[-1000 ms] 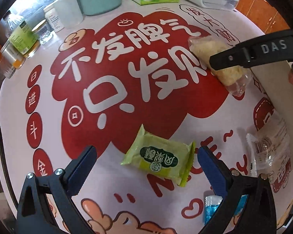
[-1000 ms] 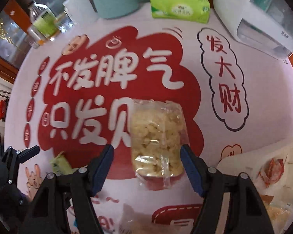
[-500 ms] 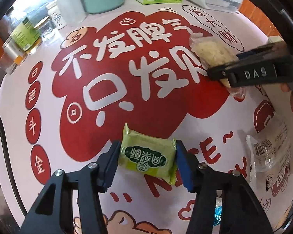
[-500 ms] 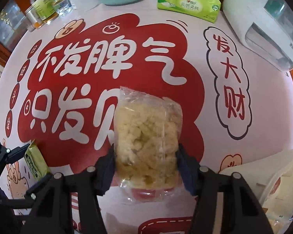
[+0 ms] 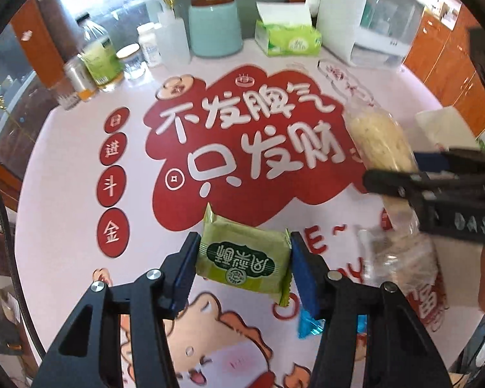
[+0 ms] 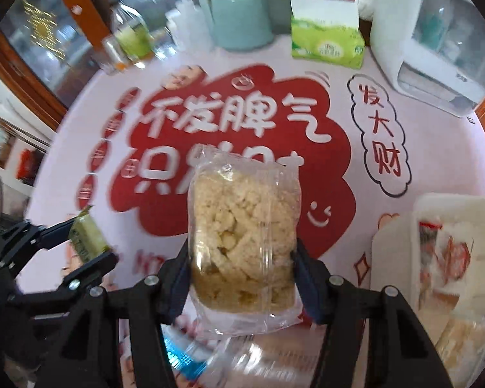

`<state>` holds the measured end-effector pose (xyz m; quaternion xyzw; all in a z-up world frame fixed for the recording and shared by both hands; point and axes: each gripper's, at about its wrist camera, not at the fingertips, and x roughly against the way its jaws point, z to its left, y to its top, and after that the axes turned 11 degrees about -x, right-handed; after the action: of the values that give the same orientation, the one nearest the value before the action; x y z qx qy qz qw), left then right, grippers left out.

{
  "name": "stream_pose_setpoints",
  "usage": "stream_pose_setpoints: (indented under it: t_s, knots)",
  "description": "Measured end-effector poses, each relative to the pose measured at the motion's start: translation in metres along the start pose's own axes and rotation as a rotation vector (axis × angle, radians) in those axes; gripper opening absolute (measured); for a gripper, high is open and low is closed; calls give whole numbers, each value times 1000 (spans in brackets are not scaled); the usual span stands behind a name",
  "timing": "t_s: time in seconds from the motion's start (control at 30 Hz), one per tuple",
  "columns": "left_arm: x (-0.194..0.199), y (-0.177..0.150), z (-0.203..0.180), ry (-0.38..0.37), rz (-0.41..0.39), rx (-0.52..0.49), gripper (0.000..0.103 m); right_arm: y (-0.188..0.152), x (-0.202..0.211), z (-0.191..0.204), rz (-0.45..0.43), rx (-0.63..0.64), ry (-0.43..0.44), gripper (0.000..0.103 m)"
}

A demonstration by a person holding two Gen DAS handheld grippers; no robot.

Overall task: Organize snacks
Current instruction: 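Grasp the green biscuit pack with the left gripper while the right grasps the clear puffed-snack bag, then lower both held packs into the white tray and open both grippers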

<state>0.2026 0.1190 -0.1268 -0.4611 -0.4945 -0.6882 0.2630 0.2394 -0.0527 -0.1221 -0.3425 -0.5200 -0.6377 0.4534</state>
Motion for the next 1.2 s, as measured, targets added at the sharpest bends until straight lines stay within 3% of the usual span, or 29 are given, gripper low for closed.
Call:
stream_pose_setpoints:
  t_s: [0.27,0.57,0.97,1.2]
  knots:
    - [68,2,-41,-1,-95,14,53,-44,75,-18,-108,-52,111,57]
    - [131,32,-125,-25,-228,-25,53,-80,151,-72,-236,-93,147,57]
    - [137,95,-257,-78,-261,-83,53,-98,223,-180,-354,-178,126,58]
    - [116,122,-297,-88,-222,-77,54,-77,239,-238,-383,-240,107,58]
